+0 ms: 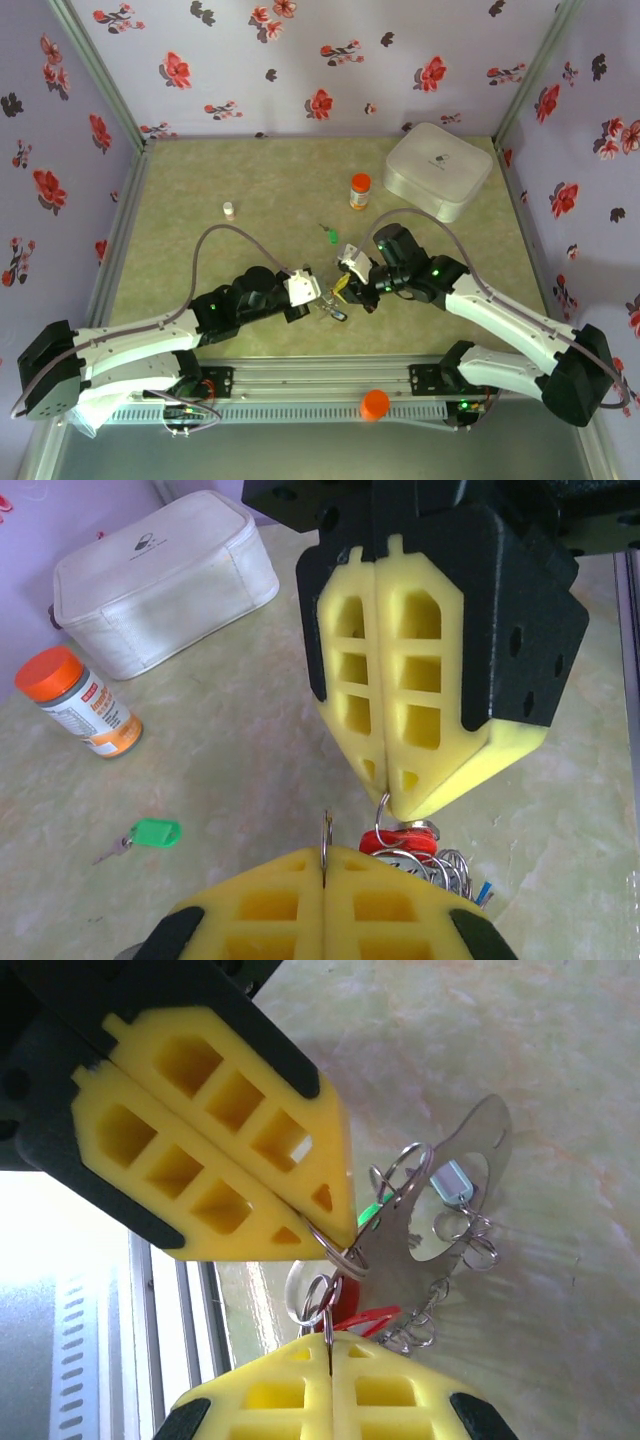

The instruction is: Put the keys on the keyring

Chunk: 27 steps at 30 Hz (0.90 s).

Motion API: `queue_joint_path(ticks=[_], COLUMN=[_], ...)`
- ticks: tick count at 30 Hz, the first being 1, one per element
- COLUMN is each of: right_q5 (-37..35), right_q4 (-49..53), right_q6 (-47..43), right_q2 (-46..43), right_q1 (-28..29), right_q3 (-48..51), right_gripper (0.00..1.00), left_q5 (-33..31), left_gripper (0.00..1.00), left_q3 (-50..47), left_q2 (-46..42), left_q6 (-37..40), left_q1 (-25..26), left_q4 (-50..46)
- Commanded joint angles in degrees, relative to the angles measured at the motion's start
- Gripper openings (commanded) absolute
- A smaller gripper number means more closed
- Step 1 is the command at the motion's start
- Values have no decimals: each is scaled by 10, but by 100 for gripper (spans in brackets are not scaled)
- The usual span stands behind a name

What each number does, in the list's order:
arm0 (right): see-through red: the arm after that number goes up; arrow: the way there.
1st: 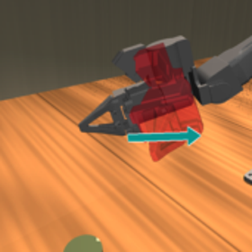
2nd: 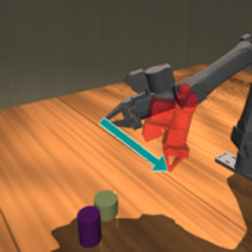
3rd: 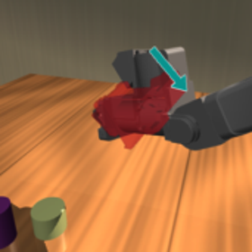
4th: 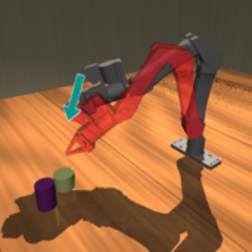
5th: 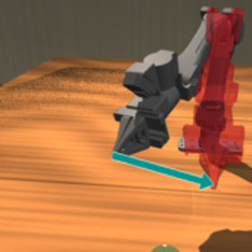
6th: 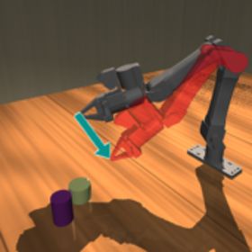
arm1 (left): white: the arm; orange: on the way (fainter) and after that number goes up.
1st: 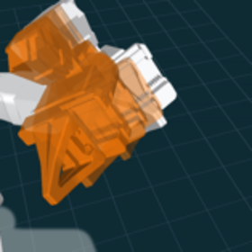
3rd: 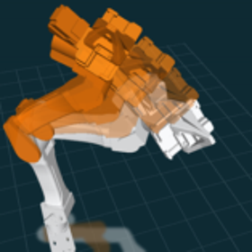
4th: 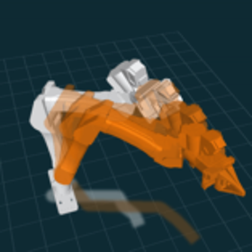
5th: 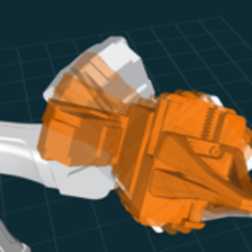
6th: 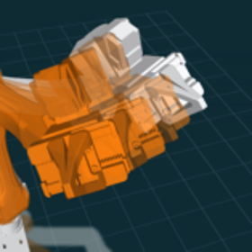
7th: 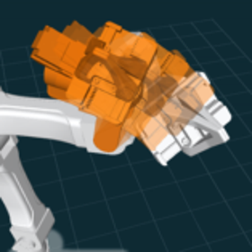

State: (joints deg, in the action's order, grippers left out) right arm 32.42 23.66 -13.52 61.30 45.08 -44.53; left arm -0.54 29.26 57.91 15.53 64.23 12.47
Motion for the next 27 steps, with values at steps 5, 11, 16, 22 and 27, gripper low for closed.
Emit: queue_joint_path(ticks=[5, 11, 16, 22, 27], right_q5=[-15, -7, -8, -26, -47], right_q4=[-21, -32, -43, -57, -56], right_q6=[-5, -5, -5, 2, 7], right_q2=[-22, -28, -24, -21, -15], right_q1=[6, 7, 10, 12, 12], right_q3=[-3, 1, 2, 4, 4], right_gripper=[0, 0, 0, 0, 0], left_q5=[11, 9, 8, 8, 8], left_gripper=[0, 0, 0, 0, 0], left_q3=[-9, -9, -9, -10, -10], left_q2=[-2, -1, -1, -1, -3], left_q6=[22, 22, 21, 22, 22], left_q1=[1, 0, 0, 0, 0], left_q4=[33, 34, 33, 33, 36])
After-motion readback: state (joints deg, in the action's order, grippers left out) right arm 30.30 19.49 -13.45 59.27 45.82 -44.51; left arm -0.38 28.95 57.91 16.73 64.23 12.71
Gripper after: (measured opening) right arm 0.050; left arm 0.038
